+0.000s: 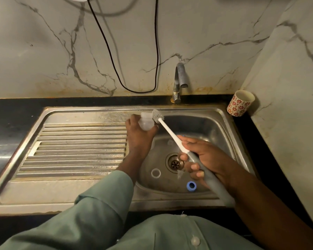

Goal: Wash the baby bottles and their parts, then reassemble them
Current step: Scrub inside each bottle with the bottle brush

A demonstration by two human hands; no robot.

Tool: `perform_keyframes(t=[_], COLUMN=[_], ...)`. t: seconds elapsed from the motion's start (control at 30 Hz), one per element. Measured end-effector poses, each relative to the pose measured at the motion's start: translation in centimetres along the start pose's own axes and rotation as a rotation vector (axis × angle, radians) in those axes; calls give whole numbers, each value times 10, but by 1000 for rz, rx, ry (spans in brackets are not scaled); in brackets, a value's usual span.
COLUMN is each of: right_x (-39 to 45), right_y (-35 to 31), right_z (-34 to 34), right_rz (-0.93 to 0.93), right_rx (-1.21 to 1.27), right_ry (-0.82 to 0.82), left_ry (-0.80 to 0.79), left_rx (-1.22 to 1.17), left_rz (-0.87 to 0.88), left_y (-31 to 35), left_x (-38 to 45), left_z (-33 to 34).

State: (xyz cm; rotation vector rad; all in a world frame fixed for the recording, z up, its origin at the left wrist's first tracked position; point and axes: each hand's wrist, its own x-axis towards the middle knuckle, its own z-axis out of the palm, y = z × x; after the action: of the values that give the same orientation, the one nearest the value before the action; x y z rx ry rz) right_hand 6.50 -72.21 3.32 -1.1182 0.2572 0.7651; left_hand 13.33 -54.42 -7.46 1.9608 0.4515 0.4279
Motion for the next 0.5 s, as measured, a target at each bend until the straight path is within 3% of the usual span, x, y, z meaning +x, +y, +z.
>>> perform_keyframes(t=[0.3,0.4,0.5], right_x=[-1,-8,-10], right_y=[5,6,13], right_z=[7,11,19], right_rz=[-39,10,-17], right_rx=[-15,9,-21], right_ry=[60,-23,-66], left_ry=[-66,-29,-91], left_rx=[-24,-58,-36], left_rz=[-46,-100,-70], left_y=[3,5,8], left_x=[-5,-6,-9], left_z=[-1,-6,-3])
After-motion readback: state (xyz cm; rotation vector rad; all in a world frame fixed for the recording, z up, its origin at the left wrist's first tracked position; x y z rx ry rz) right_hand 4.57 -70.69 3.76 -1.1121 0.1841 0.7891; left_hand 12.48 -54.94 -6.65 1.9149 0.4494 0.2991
